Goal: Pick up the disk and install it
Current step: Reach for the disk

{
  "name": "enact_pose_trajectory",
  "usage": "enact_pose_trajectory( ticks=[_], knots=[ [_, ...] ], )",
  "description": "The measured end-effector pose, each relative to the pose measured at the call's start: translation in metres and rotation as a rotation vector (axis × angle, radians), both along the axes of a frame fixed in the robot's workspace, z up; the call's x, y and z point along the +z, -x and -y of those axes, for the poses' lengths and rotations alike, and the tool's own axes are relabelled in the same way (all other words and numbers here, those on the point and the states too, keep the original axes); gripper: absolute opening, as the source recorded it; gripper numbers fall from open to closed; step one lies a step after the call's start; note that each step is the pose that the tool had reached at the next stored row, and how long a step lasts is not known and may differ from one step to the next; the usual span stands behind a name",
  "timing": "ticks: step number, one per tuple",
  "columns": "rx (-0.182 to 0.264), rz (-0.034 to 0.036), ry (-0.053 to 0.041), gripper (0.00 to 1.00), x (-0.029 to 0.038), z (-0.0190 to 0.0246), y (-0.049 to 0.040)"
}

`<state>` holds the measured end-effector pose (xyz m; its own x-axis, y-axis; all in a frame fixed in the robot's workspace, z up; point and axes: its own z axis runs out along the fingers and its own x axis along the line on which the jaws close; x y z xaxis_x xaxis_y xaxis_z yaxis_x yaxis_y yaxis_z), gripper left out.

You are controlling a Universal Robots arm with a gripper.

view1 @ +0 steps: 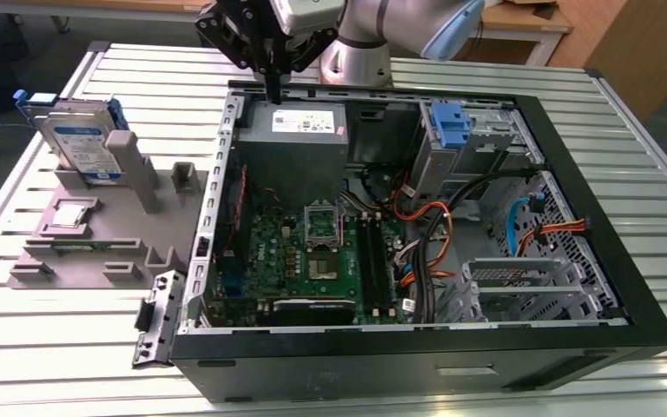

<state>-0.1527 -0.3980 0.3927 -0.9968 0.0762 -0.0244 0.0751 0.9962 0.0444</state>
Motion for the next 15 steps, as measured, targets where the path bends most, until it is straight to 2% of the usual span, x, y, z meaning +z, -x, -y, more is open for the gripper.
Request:
enact_pose_trajectory(
  ticks=[15],
  knots=[
    [0.0,0.0,0.0,0.1,-0.0003,0.0,0.0045]
  ],
)
